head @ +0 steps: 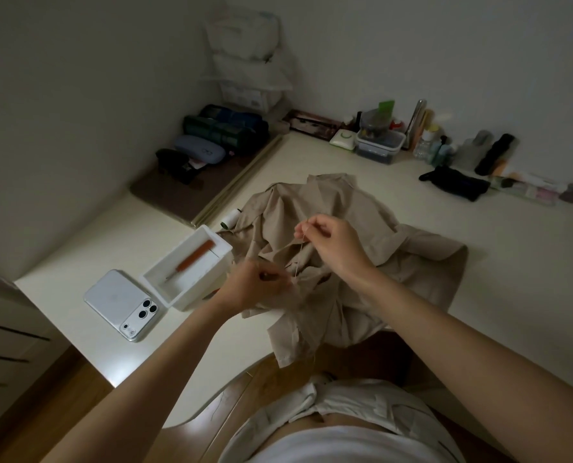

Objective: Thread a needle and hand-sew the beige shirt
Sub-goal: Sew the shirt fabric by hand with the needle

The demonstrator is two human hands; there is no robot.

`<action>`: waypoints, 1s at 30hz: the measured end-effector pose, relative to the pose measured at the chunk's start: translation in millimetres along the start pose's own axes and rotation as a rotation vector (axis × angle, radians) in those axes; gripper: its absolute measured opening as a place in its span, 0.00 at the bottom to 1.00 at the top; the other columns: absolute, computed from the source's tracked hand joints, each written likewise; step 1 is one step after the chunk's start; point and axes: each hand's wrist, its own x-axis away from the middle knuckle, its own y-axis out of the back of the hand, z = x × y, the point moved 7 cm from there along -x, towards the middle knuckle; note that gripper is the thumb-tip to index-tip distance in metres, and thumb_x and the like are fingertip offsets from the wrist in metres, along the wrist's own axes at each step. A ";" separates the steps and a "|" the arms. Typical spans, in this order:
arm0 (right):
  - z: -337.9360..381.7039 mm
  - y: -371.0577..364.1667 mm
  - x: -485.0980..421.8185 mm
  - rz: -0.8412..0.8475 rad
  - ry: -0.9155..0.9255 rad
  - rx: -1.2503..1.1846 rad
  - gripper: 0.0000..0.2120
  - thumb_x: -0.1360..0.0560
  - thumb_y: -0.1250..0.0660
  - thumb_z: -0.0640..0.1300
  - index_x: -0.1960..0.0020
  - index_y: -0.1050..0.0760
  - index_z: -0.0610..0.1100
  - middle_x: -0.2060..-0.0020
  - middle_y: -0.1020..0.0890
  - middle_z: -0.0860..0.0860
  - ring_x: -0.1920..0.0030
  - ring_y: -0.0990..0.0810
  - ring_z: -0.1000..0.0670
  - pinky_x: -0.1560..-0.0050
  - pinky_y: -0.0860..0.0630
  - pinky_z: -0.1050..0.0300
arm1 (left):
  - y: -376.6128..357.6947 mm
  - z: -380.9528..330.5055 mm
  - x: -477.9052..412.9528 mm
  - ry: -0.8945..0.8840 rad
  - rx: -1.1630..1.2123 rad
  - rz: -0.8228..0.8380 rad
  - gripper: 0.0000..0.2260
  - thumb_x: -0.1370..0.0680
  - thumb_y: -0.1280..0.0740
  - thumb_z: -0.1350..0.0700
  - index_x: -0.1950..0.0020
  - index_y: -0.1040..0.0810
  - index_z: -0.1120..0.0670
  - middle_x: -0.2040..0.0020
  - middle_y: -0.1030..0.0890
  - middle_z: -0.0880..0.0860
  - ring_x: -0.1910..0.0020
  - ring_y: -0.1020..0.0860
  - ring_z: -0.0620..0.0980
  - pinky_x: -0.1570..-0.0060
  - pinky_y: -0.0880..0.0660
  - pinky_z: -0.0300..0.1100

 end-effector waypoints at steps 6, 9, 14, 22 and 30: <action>-1.0 5.6 -9.1 0.037 -0.039 -0.117 0.10 0.20 0.41 0.37 0.54 0.23 0.45 0.59 0.19 0.50 0.51 0.18 0.50 0.44 0.23 0.57 | -11.1 10.2 2.9 0.150 0.153 0.301 0.22 0.21 0.35 0.55 0.27 0.35 0.50 0.35 0.33 0.45 0.36 0.33 0.42 0.41 0.35 0.27; -2.9 9.6 -13.8 0.023 -0.065 -0.165 0.09 0.20 0.42 0.36 0.52 0.24 0.41 0.59 0.19 0.48 0.53 0.19 0.51 0.46 0.21 0.58 | -10.9 -8.8 0.3 0.128 0.432 0.356 0.23 0.22 0.38 0.48 0.27 0.34 0.46 0.30 0.33 0.41 0.32 0.35 0.40 0.38 0.35 0.30; -30.5 17.9 -20.3 -0.011 -0.159 -0.174 0.09 0.19 0.43 0.35 0.46 0.25 0.35 0.61 0.21 0.46 0.57 0.20 0.52 0.56 0.20 0.66 | -7.3 -20.5 -7.6 0.050 0.793 0.305 0.13 0.24 0.41 0.53 0.44 0.23 0.56 0.49 0.21 0.54 0.45 0.23 0.50 0.37 0.29 0.44; -75.1 49.8 -24.8 -0.265 -0.302 -0.005 0.10 0.18 0.47 0.37 0.49 0.27 0.39 0.63 0.24 0.47 0.62 0.23 0.53 0.49 0.22 0.55 | 23.9 -17.3 -16.1 0.018 1.003 0.076 0.10 0.22 0.41 0.55 0.51 0.24 0.60 0.69 0.35 0.51 0.71 0.33 0.45 0.67 0.29 0.35; -15.5 0.3 -21.1 0.100 -0.053 0.045 0.10 0.17 0.49 0.45 0.46 0.29 0.46 0.52 0.26 0.54 0.50 0.28 0.59 0.50 0.32 0.66 | 21.7 -10.9 -28.2 0.094 0.805 0.043 0.11 0.17 0.44 0.57 0.53 0.24 0.58 0.74 0.39 0.46 0.75 0.43 0.43 0.75 0.43 0.33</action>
